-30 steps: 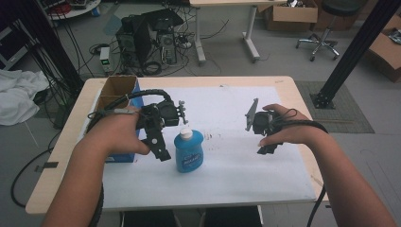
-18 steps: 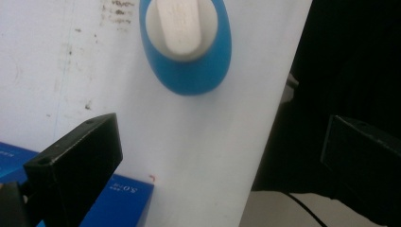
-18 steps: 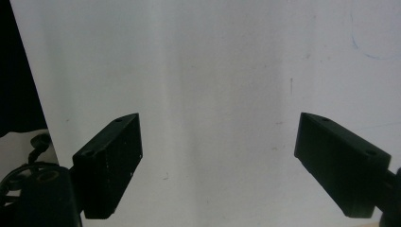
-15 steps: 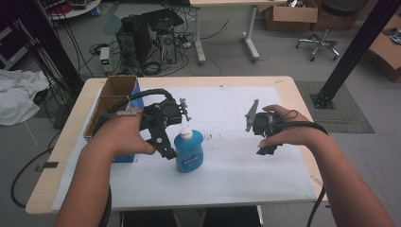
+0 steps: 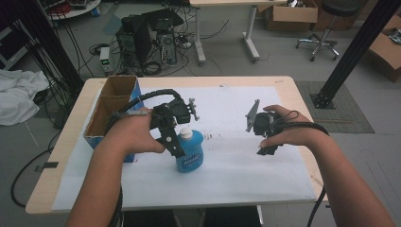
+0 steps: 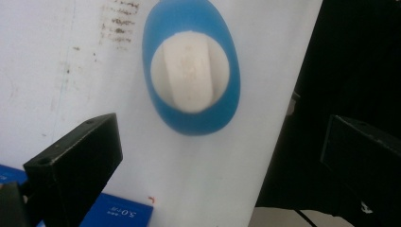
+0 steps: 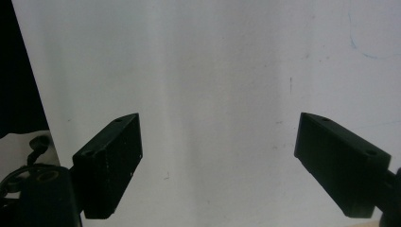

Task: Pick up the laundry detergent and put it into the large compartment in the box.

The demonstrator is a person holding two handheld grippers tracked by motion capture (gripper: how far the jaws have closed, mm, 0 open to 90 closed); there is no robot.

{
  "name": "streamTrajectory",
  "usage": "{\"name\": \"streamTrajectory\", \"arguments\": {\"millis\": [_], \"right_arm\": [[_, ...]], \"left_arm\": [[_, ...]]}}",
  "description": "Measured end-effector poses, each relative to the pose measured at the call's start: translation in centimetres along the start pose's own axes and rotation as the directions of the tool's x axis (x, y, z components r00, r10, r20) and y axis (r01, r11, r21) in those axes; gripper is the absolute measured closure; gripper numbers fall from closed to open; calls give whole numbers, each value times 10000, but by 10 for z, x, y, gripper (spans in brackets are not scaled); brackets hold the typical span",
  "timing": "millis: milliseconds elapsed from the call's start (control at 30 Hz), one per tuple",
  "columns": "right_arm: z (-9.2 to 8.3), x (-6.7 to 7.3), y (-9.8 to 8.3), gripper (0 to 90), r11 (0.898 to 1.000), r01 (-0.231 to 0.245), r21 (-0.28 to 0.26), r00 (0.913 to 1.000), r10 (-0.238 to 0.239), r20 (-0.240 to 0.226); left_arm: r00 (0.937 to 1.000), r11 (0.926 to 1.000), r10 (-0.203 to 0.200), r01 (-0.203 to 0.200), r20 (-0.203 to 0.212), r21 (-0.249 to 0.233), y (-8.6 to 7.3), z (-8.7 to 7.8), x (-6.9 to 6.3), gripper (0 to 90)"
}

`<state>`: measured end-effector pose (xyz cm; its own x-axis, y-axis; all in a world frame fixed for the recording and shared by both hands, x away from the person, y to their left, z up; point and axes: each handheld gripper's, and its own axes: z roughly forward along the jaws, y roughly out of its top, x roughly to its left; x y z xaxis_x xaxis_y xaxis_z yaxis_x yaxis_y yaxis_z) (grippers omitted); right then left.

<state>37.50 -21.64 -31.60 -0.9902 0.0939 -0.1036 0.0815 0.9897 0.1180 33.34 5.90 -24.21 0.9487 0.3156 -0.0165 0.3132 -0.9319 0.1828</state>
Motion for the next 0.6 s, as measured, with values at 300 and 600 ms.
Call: {"name": "streamTrajectory", "arguments": {"millis": [300, 600], "right_arm": [[5, 2, -1, 160, 9999, 48, -91, 10000, -49, -87], [4, 2, -1, 159, 9999, 36, -129, 10000, -37, -54]], "left_arm": [[10000, 9998, -25, 27, -68, 220, 13, 12, 2, 1], [9999, 9986, -107, 107, 13, 514, 22, 26, 4, 1]]}}
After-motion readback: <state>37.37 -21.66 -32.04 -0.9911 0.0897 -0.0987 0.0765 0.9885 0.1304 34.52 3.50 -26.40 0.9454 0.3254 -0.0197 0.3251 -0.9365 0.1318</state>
